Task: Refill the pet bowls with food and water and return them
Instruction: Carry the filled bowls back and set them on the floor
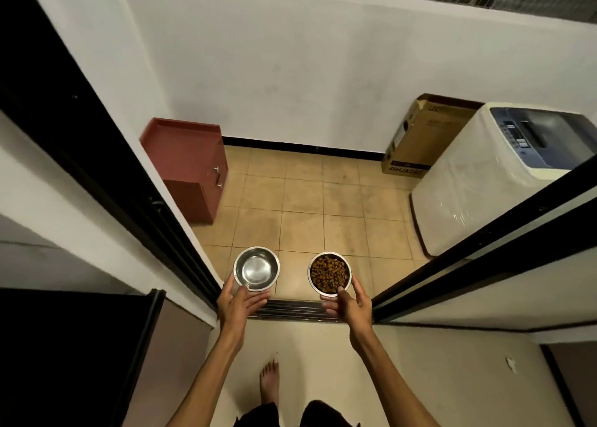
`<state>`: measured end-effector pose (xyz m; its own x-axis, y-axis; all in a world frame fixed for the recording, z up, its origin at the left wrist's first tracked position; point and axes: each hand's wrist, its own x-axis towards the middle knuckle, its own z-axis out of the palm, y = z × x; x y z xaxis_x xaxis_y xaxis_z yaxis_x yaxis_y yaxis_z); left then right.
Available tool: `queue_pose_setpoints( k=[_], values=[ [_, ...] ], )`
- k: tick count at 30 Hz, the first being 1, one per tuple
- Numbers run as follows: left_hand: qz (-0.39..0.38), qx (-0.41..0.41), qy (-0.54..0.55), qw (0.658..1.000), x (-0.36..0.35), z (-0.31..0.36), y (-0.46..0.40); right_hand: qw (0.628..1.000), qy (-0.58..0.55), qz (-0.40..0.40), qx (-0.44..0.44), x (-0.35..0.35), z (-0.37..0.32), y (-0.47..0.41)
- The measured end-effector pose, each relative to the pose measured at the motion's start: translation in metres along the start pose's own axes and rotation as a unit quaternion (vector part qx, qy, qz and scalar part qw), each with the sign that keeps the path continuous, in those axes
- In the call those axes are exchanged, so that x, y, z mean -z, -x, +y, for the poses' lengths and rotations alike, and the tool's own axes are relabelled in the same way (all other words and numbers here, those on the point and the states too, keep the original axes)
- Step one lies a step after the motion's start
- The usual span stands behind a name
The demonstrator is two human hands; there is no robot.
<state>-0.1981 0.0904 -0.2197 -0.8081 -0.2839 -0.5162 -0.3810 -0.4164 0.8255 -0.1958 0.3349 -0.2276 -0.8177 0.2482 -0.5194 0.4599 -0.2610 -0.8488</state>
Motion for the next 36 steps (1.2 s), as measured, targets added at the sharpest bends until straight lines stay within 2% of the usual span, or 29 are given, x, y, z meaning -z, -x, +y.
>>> queue_pose_setpoints(
  k=[13, 23, 36],
  values=[
    [-0.017, 0.023, -0.010, 1.000, -0.039, 0.029, -0.065, 0.999, -0.029, 0.039, -0.017, -0.013, -0.018, -0.055],
    [0.012, 0.028, -0.001, 1.000, -0.082, 0.031, -0.096, 0.999, -0.011, 0.014, -0.035, -0.016, -0.047, -0.113],
    [0.034, 0.031, 0.004, 0.999, -0.146, 0.017, -0.139, 0.999, 0.007, -0.037, -0.014, -0.014, -0.079, -0.196]
  ],
)
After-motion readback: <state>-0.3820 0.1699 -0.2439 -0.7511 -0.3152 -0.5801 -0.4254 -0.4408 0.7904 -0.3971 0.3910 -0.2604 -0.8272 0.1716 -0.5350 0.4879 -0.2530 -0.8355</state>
